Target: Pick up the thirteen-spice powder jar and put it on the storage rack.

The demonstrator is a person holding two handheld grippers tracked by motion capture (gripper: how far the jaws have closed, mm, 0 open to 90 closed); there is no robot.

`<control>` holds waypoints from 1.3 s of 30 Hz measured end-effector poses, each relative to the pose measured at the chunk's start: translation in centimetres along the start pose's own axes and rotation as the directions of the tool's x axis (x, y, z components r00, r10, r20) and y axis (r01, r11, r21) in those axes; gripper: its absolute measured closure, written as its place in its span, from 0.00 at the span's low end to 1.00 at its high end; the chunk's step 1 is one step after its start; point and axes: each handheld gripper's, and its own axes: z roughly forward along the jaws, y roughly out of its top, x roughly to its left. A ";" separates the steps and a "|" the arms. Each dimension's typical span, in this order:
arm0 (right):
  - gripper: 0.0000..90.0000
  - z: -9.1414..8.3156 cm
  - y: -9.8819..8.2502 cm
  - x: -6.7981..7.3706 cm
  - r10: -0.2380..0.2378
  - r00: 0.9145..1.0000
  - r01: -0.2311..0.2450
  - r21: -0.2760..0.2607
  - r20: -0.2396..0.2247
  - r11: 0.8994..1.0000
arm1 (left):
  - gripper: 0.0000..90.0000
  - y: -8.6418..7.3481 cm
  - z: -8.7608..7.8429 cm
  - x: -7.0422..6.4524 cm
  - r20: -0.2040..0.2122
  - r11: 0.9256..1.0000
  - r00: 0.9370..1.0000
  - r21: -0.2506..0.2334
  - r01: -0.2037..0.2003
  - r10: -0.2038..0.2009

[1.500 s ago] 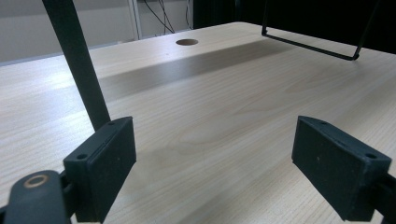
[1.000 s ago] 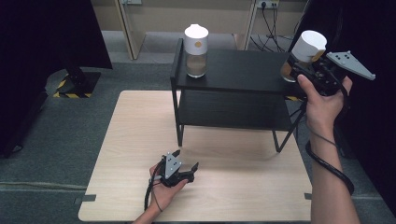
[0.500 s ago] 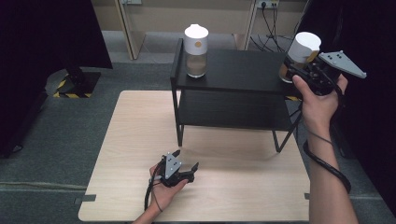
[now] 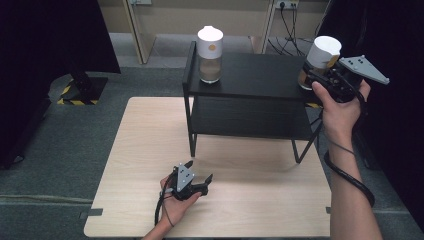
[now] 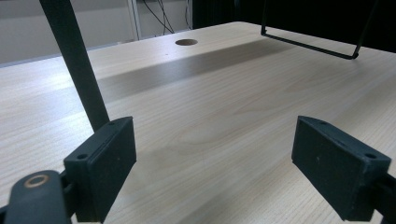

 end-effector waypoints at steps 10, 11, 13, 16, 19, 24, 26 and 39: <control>0.34 0.3 -0.1 0.0 0.010 1.000 -0.010 -0.001 0.002 1.000 | 0.15 0.0 0.0 0.0 0.000 1.000 1.000 -0.002 0.000 0.000; 0.34 0.3 -0.1 0.0 0.011 1.000 -0.011 0.001 0.002 1.000 | 0.15 0.0 0.0 0.0 0.000 1.000 1.000 -0.002 -0.001 0.001; 0.34 0.4 0.0 0.0 0.013 1.000 -0.013 0.002 0.003 1.000 | 0.15 0.0 0.0 0.0 0.000 1.000 1.000 -0.001 -0.001 0.001; 0.33 0.4 0.0 0.0 0.014 1.000 -0.014 0.003 0.004 1.000 | 0.15 0.0 0.0 0.0 0.000 1.000 1.000 -0.002 -0.001 0.001; 0.30 0.4 0.0 0.1 0.017 1.000 -0.017 0.006 0.006 1.000 | 0.15 0.0 0.0 0.0 0.001 1.000 1.000 -0.001 -0.001 0.001; 0.22 0.3 0.0 0.0 0.027 1.000 -0.027 0.008 -0.001 1.000 | 0.15 0.0 0.0 0.0 0.001 1.000 1.000 -0.002 -0.001 0.001; 0.18 0.2 0.0 -0.1 0.040 0.999 -0.040 0.013 -0.007 0.999 | 0.15 0.0 0.0 0.0 0.001 1.000 1.000 -0.003 -0.001 0.001; 0.14 -0.9 -0.7 -0.4 0.050 0.998 -0.050 0.005 -0.025 0.999 | 0.15 -0.1 0.0 0.0 0.000 1.000 1.000 -0.004 -0.001 0.001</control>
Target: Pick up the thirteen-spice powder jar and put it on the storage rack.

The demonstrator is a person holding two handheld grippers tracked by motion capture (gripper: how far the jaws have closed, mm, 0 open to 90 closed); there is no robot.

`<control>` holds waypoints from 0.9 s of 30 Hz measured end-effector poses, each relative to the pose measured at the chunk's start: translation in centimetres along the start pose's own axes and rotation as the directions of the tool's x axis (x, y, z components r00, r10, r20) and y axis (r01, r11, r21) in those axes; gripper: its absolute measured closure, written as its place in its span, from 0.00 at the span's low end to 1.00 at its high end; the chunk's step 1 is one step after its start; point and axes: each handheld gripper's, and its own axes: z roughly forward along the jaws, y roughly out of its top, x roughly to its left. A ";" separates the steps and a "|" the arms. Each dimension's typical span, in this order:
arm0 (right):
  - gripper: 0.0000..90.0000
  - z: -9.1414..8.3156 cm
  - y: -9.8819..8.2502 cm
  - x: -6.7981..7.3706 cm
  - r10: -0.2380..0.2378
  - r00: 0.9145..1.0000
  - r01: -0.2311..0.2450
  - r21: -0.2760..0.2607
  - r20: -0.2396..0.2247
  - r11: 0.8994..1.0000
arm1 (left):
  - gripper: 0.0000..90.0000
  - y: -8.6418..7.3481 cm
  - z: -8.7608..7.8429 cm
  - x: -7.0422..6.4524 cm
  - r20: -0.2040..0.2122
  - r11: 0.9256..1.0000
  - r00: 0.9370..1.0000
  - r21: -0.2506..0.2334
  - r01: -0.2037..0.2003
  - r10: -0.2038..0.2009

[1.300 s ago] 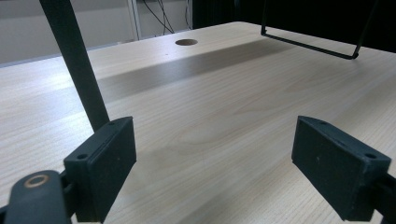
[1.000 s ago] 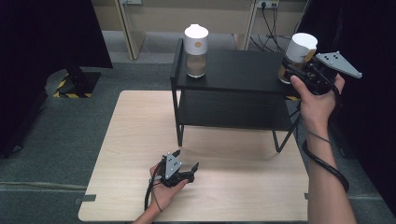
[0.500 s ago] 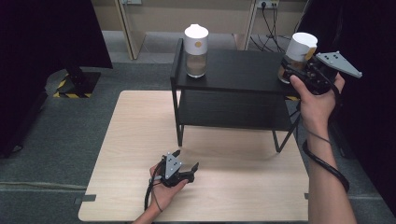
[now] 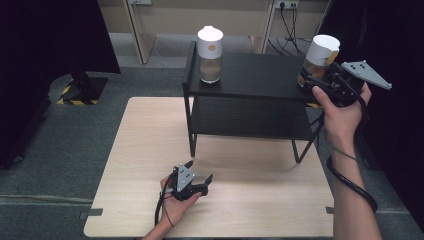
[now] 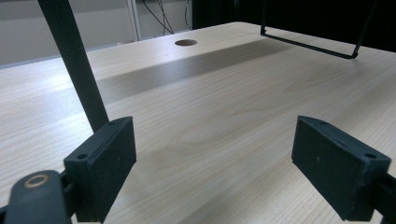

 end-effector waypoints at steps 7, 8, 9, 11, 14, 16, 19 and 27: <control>0.13 -0.8 -0.2 0.2 0.003 1.000 -0.003 -0.006 -0.016 1.000 | 0.15 0.0 0.0 0.0 -0.001 1.000 1.000 0.000 0.000 0.000; 0.13 -0.9 -0.2 0.2 0.006 1.000 -0.006 -0.002 -0.018 1.000 | 0.15 0.0 0.0 0.0 -0.001 1.000 1.000 0.000 0.000 0.000; 0.13 -1.0 -0.3 0.1 0.007 1.000 -0.007 0.000 -0.025 1.000 | 0.15 0.0 0.0 0.0 0.000 1.000 1.000 -0.001 0.000 0.000; 0.12 -1.3 -0.3 0.0 0.006 1.000 -0.006 0.003 -0.031 1.000 | 0.15 0.0 0.0 0.0 0.000 1.000 1.000 0.000 -0.001 0.001; 0.12 -1.7 -0.4 -0.1 0.007 0.999 -0.006 0.004 -0.035 1.000 | 0.15 0.0 0.0 0.0 -0.001 1.000 1.000 0.000 0.000 0.000; 0.12 -2.0 -0.5 -0.1 0.002 0.999 -0.002 0.005 -0.040 1.000 | 0.15 0.0 0.0 0.0 0.000 1.000 1.000 -0.001 0.000 0.000; 0.12 -2.5 -0.7 -0.2 0.005 0.999 -0.005 0.003 -0.052 1.000 | 0.15 0.0 0.0 0.0 -0.001 1.000 1.000 -0.001 0.000 0.000; 0.12 -3.9 -1.6 0.0 0.003 0.997 -0.005 -0.020 -0.073 1.000 | 0.15 0.0 0.0 0.0 -0.002 1.000 1.000 -0.001 -0.002 0.002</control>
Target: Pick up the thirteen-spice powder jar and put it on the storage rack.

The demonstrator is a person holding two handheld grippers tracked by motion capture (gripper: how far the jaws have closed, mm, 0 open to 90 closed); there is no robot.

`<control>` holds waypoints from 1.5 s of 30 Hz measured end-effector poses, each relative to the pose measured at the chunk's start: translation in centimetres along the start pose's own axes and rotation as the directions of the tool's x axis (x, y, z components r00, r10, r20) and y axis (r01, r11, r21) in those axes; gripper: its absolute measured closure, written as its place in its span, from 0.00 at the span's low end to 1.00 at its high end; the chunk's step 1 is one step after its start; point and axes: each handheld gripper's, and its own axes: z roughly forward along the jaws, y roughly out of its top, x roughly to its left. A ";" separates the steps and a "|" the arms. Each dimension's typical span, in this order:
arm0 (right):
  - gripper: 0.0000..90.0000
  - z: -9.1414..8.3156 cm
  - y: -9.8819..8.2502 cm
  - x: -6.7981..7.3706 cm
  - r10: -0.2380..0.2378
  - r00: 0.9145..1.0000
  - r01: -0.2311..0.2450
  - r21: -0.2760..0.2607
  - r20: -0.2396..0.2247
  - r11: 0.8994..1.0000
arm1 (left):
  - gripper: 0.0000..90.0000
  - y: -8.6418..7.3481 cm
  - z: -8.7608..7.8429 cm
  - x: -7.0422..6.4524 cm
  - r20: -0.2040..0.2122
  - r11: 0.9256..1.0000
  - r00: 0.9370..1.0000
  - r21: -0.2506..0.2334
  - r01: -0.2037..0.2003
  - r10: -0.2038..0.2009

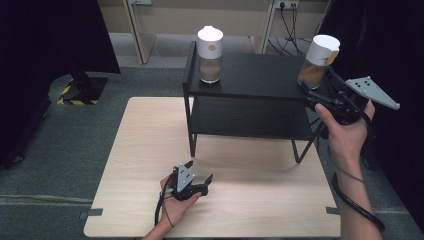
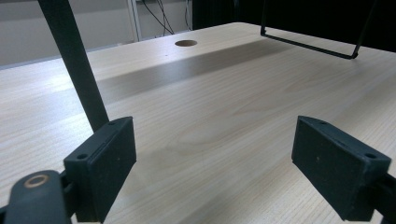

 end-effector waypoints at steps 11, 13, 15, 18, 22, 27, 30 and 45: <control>0.12 -1.6 -1.5 0.4 -0.020 1.000 0.020 -0.006 -0.012 1.000 | 0.15 0.0 0.0 0.0 0.000 1.000 1.000 0.000 0.002 -0.002; 0.12 -1.9 -1.7 0.4 -0.021 1.000 0.021 -0.005 -0.015 1.000 | 0.15 0.0 0.0 0.0 0.000 1.000 1.000 0.000 0.000 0.000; 0.12 -2.1 -2.0 0.5 -0.023 1.000 0.023 -0.002 -0.017 1.000 | 0.15 0.0 0.0 0.0 0.000 1.000 1.000 0.000 -0.001 0.001; 0.12 -2.4 -2.5 0.6 -0.025 0.999 0.025 0.001 -0.022 1.000 | 0.15 0.0 0.0 0.0 0.000 1.000 1.000 -0.001 0.000 0.000; 0.12 -2.9 -3.2 0.7 -0.018 0.999 0.018 0.009 -0.028 1.000 | 0.15 0.0 0.0 0.0 0.000 1.000 1.000 -0.001 0.000 0.000; 0.12 -3.5 -4.2 0.7 -0.020 0.999 0.021 0.018 -0.032 1.000 | 0.15 0.0 0.0 -0.1 -0.001 1.000 1.000 0.000 -0.003 0.003; 0.12 -3.7 -5.0 0.6 -0.019 0.999 0.020 0.028 -0.036 0.999 | 0.15 0.0 0.0 -0.1 -0.001 1.000 1.000 0.000 -0.001 0.001; 0.12 -4.4 -8.1 0.4 -0.004 0.999 0.008 0.077 -0.043 0.997 | 0.15 0.0 0.0 -0.1 -0.002 1.000 1.000 0.000 -0.005 0.005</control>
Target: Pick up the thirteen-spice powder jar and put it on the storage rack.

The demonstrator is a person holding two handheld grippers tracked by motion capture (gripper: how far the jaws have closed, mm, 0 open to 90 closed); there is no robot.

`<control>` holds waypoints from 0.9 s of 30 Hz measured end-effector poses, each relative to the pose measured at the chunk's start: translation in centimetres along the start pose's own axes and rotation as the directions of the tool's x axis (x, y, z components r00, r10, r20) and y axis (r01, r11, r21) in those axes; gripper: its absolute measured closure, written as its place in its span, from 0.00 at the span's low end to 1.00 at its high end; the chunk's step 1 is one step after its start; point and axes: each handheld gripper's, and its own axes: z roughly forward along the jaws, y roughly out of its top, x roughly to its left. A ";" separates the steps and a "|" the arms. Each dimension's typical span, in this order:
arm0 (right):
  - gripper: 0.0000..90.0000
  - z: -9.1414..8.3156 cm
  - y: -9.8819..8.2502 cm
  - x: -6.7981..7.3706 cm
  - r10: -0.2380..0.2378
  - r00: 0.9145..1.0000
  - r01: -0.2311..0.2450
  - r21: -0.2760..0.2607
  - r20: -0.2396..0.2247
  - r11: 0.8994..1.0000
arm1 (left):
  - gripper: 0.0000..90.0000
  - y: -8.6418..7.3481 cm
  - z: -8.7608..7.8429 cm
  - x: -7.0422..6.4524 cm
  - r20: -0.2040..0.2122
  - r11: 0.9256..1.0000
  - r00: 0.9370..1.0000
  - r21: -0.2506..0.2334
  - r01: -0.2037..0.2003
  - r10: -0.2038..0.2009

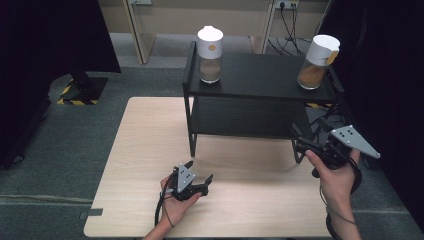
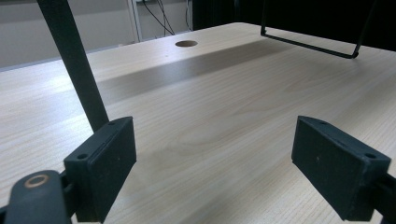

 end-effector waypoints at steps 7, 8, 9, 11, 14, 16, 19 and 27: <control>0.12 -0.2 -1.4 0.1 0.012 1.000 -0.012 0.019 -0.002 1.000 | 0.15 0.0 0.0 0.0 0.001 1.000 1.000 0.000 0.000 0.000; 0.12 -0.1 -1.7 0.1 0.015 1.000 -0.015 0.021 -0.005 1.000 | 0.15 0.0 0.0 0.0 0.001 1.000 1.000 0.000 -0.001 0.001; 0.12 -0.1 -1.9 0.1 0.021 1.000 -0.020 0.026 -0.007 0.999 | 0.15 0.0 0.0 0.0 0.001 1.000 1.000 0.000 -0.001 0.001; 0.12 0.0 -2.6 0.1 0.030 1.000 -0.030 0.033 -0.009 0.999 | 0.15 0.0 0.0 0.0 0.001 1.000 1.000 -0.001 -0.001 0.001; 0.12 0.2 -3.4 0.1 0.040 0.999 -0.039 0.052 -0.013 0.998 | 0.15 0.0 0.0 0.0 0.001 1.000 1.000 -0.002 0.002 -0.002; 0.12 0.2 -3.9 0.1 0.044 0.999 -0.043 0.060 -0.017 0.997 | 0.15 0.0 0.0 0.0 0.001 1.000 1.000 -0.001 0.003 -0.003; 0.12 0.3 -4.7 0.1 0.059 0.998 -0.057 0.071 -0.026 0.996 | 0.15 0.0 0.0 0.0 0.001 1.000 1.000 -0.002 0.003 -0.003; 0.12 0.2 -7.0 0.0 0.073 0.996 -0.068 0.106 -0.042 0.992 | 0.15 0.0 0.0 0.0 0.001 1.000 1.000 -0.001 -0.002 0.002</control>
